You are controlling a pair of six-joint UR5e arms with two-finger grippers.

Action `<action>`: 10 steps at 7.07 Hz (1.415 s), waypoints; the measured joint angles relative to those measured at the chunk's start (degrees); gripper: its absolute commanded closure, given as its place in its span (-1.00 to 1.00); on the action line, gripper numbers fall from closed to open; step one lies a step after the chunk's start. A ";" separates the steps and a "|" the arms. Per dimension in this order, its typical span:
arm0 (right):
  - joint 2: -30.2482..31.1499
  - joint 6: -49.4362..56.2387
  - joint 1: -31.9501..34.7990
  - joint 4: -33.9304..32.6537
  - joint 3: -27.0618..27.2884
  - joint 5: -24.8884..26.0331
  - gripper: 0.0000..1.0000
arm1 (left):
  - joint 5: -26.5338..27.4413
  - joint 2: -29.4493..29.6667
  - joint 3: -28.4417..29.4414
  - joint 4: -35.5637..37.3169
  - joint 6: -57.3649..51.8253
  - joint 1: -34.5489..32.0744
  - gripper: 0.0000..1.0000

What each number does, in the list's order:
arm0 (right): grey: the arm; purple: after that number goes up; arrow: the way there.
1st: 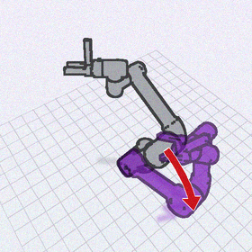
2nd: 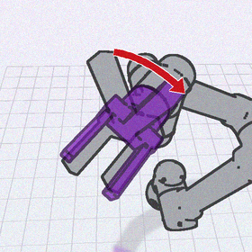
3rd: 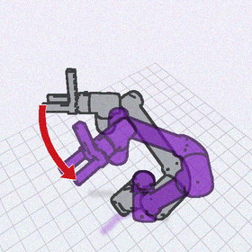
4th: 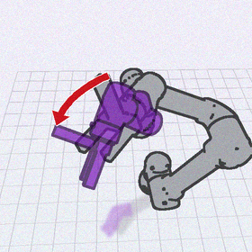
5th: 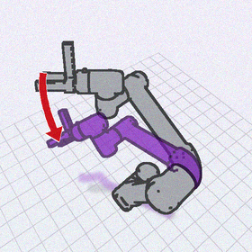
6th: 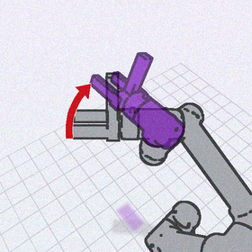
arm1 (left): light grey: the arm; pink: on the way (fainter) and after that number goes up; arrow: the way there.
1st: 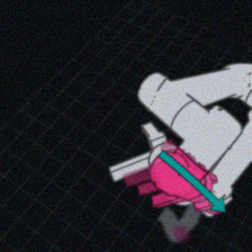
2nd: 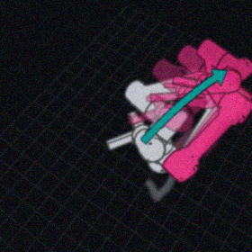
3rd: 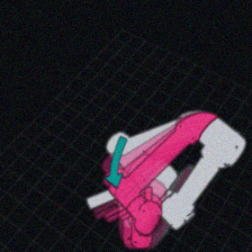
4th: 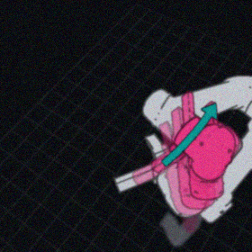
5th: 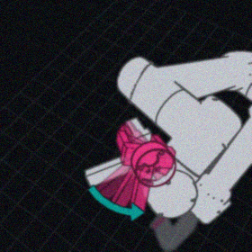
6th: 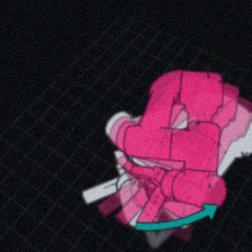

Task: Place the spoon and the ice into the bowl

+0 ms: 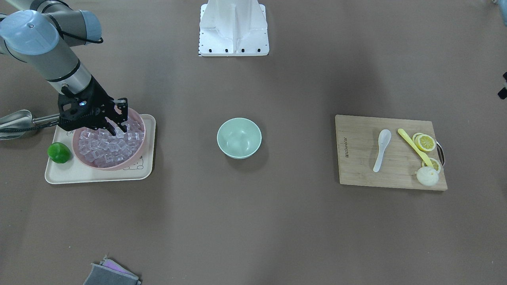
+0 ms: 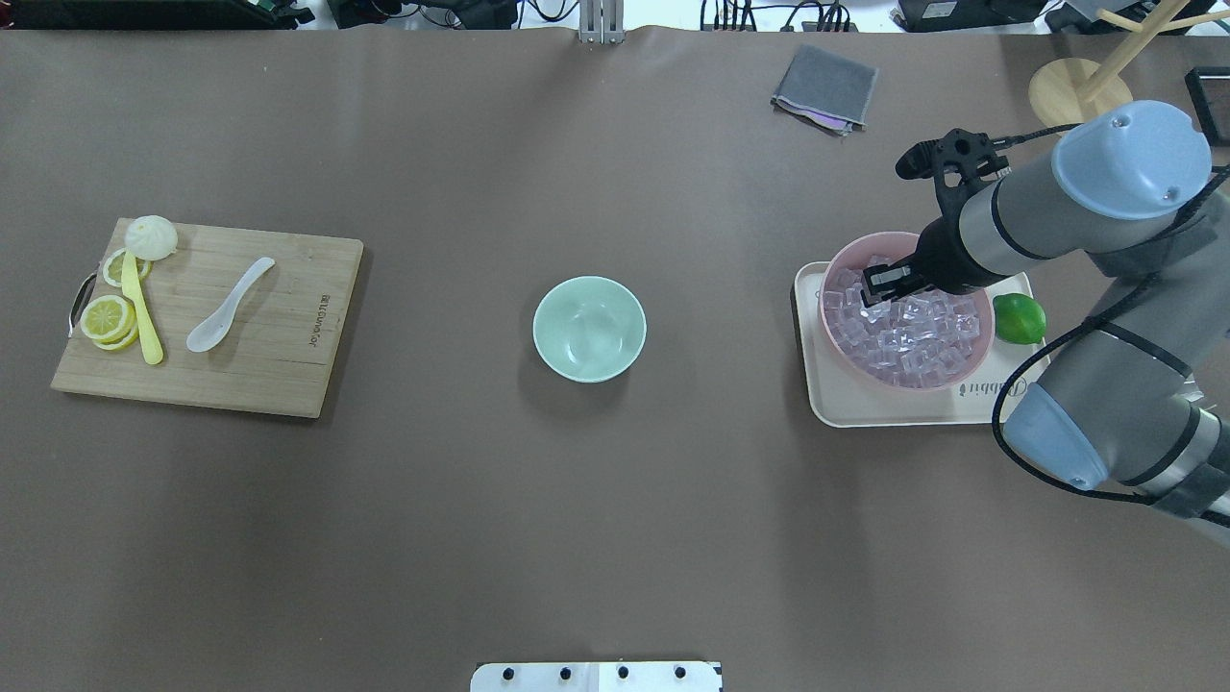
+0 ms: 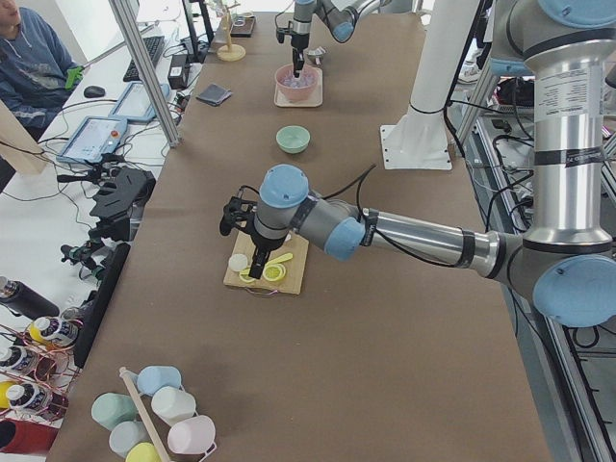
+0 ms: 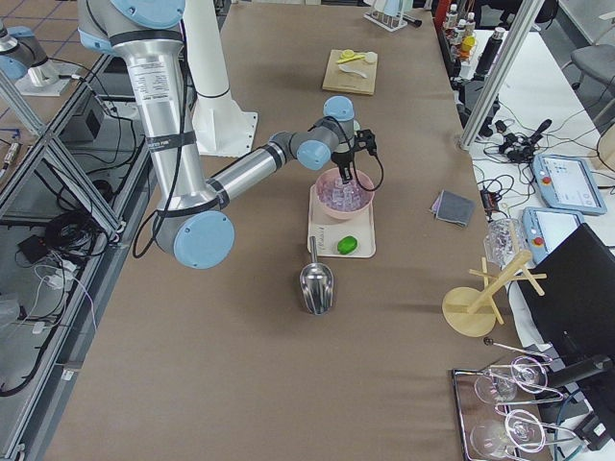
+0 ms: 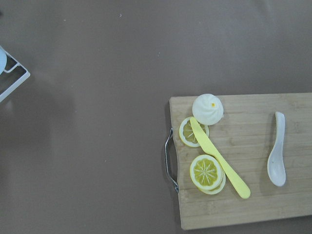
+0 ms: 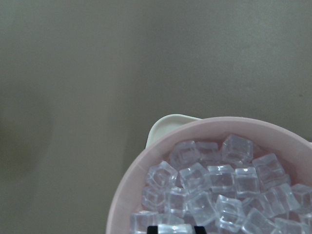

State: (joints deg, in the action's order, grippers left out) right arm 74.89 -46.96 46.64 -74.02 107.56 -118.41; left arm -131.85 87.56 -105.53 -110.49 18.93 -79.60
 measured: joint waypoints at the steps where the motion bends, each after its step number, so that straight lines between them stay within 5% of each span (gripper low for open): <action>1: -3.03 -2.93 -0.41 -2.02 -0.04 0.06 1.00 | 4.08 3.84 1.45 -0.01 3.19 5.77 -0.89; 4: -11.94 -11.10 -4.30 -7.45 -1.03 3.01 1.00 | 11.83 13.87 9.28 -0.37 7.41 19.60 -0.71; 10: -22.72 -21.81 -13.76 -6.90 -8.54 15.32 1.00 | 12.49 17.71 16.93 -4.94 7.07 26.85 -0.17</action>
State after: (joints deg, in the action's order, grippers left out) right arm 52.17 -68.77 32.87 -80.92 99.02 -103.09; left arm -119.36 105.26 -88.60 -115.43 26.00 -52.75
